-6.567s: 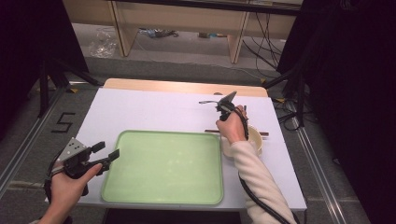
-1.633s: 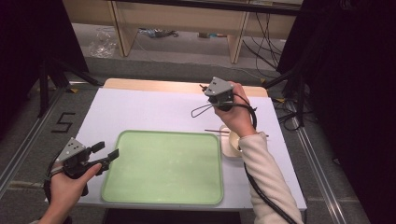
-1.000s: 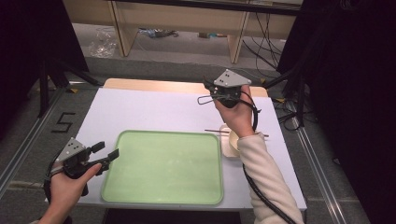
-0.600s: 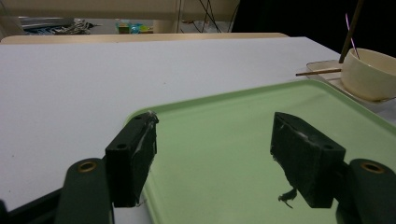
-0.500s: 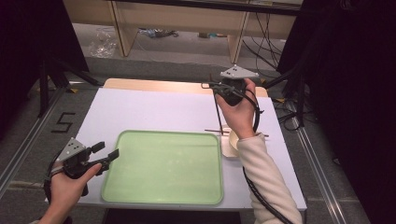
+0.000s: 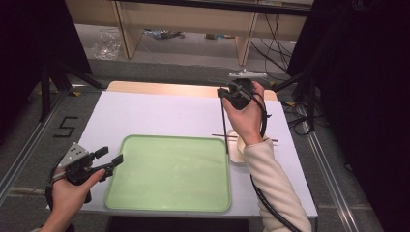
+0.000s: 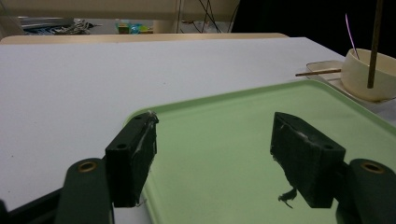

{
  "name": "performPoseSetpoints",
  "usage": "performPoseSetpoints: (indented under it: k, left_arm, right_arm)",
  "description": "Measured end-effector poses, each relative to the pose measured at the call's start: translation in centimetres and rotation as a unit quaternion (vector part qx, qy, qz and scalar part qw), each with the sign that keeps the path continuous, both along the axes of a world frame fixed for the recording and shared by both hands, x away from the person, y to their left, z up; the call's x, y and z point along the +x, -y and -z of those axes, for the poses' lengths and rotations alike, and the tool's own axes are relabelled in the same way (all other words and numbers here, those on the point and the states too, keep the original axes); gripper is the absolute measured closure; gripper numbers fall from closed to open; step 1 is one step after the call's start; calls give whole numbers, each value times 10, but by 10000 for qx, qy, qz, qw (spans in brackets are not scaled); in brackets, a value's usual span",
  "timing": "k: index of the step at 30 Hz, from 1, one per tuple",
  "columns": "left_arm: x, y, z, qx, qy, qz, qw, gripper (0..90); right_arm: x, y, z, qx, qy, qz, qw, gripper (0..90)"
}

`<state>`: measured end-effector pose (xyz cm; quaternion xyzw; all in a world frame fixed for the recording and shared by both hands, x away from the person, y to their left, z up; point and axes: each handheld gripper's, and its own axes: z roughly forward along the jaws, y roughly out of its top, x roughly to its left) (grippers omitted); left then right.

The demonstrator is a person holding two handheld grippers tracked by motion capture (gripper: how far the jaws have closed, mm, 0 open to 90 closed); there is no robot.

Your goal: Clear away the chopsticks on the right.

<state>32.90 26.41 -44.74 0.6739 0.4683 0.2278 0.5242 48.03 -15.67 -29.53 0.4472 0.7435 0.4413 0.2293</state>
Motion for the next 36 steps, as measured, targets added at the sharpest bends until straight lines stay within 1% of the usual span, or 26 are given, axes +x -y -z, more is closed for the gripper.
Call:
performPoseSetpoints:
  k: [1,3,6,7,9,10,13,14,15,16,18,19,21,22,23,24,25,26,27,29,30,31,32,33,34,36]
  left_arm:
    - [0,0,0,2,0,-1,10000,313]
    - [0,0,0,-29,12,14,10000,313]
    - [0,0,0,-2,-3,-6,10000,313]
    - [0,0,0,-6,-2,-8,10000,314]
    - [0,0,0,-4,-2,-6,10000,314]
    - [0,0,0,-4,-2,-7,10000,313]
    - [0,0,0,-7,0,-8,10000,313]
    - [0,0,0,-12,-1,-11,10000,313]
    - [0,0,0,-12,0,-13,10000,313]
    - [0,0,0,-13,0,-14,10000,313]
    - [0,0,0,-19,0,-13,10000,313]
    - [0,0,0,-42,-14,-23,10000,314]
    - [-1,0,0,-63,-21,-49,10000,313]
    - [0,0,-1,-25,1,-27,10000,314]
    - [0,0,-1,-26,-2,-30,10000,313]
    - [0,0,-1,-30,-3,-31,10000,313]
    - [0,0,-1,-29,-5,-30,10000,313]
    - [0,0,0,-30,-3,-29,10000,313]
    - [-1,0,-1,-34,-4,-31,10000,313]
    - [-1,0,0,-34,-3,-33,10000,313]
    - [-1,0,0,-38,1,-31,10000,313]
    - [-1,-1,-1,-42,1,-36,10000,313]
    - [-1,-1,-1,-45,3,-39,10000,313]
    - [-1,-1,-1,-44,0,-40,10000,313]
    - [-1,-1,-1,-43,-3,-40,10000,314]
    - [-1,-1,0,-38,-5,-36,10000,313]
  right_arm:
    - [1,0,0,31,-21,11,10000,878]
    - [0,-1,1,113,-184,94,9997,877]
    - [1,0,1,194,-380,180,9989,877]
    - [1,0,2,250,-432,166,9986,877]
    - [2,1,2,301,-637,246,9972,877]
    - [2,1,2,358,-787,306,9958,877]
    - [4,3,4,327,-958,383,9941,877]
    - [3,3,4,367,-1100,470,9921,877]
    - [4,3,5,328,-1110,484,9921,877]
    - [4,4,5,313,-1221,498,9908,877]
    - [5,3,7,277,-1327,558,9892,877]
    - [7,4,9,239,-1313,516,9897,877]
    - [8,4,11,199,-1446,650,9872,877]
    - [7,2,11,278,-1623,764,9834,877]
    - [8,3,13,238,-1682,743,9827,877]
    - [10,3,15,158,-1673,759,9829,877]
    - [10,3,16,128,-1773,753,9812,877]
    - [8,1,16,204,-2022,888,9751,877]
    - [9,0,18,190,-2046,913,9744,877]
    - [11,0,23,121,-2227,862,9710,877]
    - [11,-1,25,143,-2381,899,9670,877]
    - [13,0,29,29,-2335,820,9689,877]
    - [13,-3,31,21,-2513,956,9632,877]
    - [13,-3,34,-4,-2592,958,9611,877]
    - [14,-3,37,-51,-2627,934,9603,877]
    - [15,-6,43,-24,-2887,1039,9518,877]
